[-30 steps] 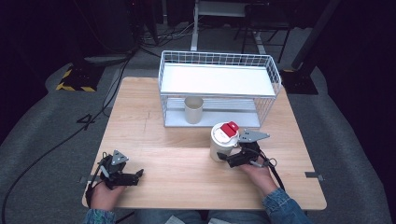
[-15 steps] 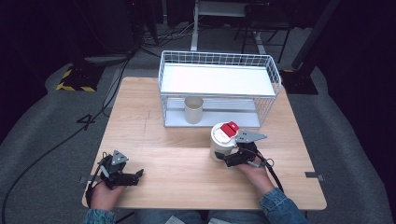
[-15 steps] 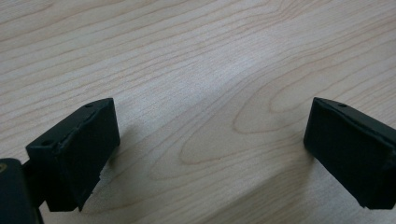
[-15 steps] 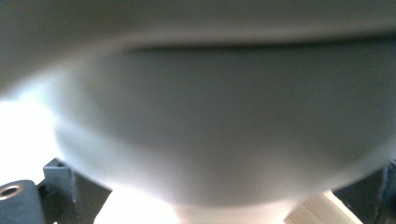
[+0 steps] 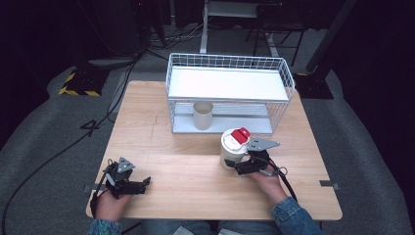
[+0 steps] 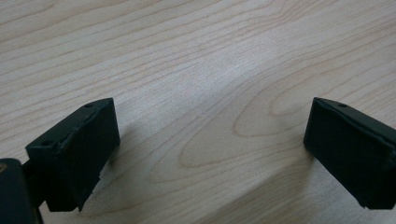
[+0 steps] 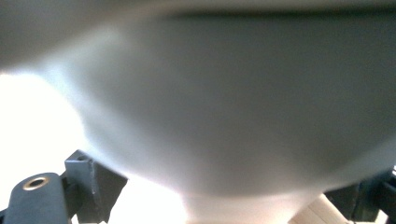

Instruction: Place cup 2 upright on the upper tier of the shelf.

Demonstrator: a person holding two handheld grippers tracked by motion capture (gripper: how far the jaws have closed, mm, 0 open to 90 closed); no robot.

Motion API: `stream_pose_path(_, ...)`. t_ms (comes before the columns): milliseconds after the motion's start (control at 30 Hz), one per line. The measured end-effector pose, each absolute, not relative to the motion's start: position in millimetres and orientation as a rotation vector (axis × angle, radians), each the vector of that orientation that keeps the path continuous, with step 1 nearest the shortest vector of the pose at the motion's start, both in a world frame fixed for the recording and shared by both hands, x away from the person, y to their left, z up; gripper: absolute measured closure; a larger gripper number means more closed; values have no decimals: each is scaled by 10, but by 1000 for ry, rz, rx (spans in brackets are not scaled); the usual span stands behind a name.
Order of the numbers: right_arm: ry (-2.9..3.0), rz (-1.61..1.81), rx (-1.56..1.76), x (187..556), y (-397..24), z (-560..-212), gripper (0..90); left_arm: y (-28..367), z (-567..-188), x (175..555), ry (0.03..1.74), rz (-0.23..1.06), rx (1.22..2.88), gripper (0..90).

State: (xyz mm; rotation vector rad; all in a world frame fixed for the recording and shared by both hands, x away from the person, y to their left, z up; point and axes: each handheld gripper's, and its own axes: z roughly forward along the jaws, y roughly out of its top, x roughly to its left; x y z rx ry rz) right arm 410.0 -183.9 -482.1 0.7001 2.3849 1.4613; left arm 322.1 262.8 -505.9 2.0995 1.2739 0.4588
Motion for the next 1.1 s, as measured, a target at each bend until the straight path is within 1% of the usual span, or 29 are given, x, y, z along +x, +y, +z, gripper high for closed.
stream_pose_path(233,2382,1470,696,4088,-1847,-4814,150,2625,-5057,3225,1275,458,2100,40)
stream_pose_path(733,2354,1481,694,4066,-1839,-4821,152,2622,-5060,3226,1276,463,2097,40)
stream_pose_path(1100,2320,1561,694,4057,-1872,-4768,153,2622,-5060,3227,1276,463,2098,40)
